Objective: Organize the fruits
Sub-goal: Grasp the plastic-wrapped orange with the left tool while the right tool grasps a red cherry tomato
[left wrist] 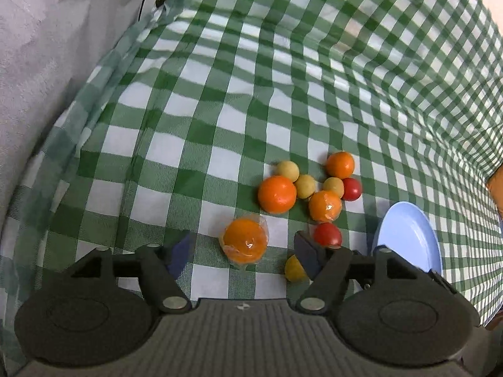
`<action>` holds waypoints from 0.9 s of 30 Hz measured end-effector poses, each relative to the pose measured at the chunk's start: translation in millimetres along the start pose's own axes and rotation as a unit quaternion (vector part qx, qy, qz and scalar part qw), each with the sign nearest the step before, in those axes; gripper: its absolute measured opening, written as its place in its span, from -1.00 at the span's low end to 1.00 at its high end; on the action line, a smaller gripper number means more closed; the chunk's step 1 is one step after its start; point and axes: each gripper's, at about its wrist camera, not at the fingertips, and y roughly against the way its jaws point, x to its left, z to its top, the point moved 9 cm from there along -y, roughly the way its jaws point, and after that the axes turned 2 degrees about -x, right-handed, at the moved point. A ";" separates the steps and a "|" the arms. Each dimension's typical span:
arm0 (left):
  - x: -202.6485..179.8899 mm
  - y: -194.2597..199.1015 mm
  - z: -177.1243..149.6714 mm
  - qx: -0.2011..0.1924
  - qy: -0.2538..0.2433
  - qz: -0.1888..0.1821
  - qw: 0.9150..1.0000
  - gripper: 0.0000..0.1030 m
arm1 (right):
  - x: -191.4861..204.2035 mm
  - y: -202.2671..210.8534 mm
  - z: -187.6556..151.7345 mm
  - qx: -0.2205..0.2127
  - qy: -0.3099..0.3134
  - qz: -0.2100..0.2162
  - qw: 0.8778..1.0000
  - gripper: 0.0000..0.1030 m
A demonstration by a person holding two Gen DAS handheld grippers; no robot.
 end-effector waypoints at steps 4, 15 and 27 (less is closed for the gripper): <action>-1.4 -7.1 -0.4 0.006 -0.002 0.011 1.000 0.52 | -3.0 -13.0 -2.7 0.010 0.001 -0.009 1.000 -0.02; -5.2 -19.6 -2.0 0.019 -0.001 0.028 0.999 0.52 | -6.0 -50.0 -6.6 0.042 0.011 -0.030 0.999 -0.03; -10.3 -28.5 -8.5 0.039 -0.031 0.038 0.998 -0.20 | -1.2 -57.8 -16.3 0.039 0.051 -0.042 0.997 -0.41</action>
